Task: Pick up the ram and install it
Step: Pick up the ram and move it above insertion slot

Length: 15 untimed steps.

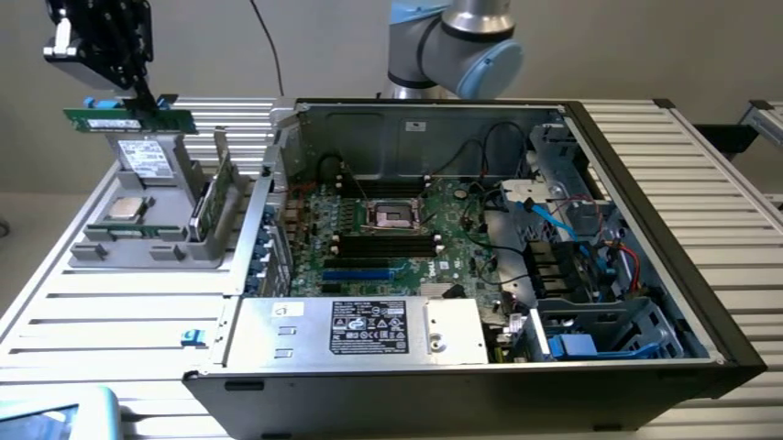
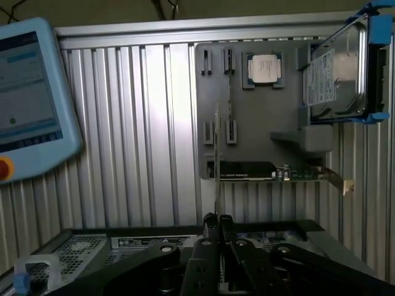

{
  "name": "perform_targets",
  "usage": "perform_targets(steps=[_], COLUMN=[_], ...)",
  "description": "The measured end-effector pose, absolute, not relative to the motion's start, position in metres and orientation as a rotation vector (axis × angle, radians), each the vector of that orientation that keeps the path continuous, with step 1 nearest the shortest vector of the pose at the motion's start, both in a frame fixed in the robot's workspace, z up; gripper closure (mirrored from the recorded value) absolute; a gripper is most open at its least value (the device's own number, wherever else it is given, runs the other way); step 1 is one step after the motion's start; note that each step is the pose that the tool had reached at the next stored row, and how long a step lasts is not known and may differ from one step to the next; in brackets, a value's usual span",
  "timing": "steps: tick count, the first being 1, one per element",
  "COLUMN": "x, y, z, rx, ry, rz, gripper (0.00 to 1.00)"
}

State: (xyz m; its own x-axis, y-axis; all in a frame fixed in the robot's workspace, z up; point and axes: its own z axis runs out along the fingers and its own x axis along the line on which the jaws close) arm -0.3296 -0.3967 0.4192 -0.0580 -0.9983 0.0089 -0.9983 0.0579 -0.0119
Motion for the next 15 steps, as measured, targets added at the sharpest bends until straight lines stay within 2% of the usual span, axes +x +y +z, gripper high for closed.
perform_targets(steps=[15], x=[-0.261], y=[-0.397], z=[0.422], rx=[-2.155], ry=[2.283], rz=[-0.023], gripper=[0.87])
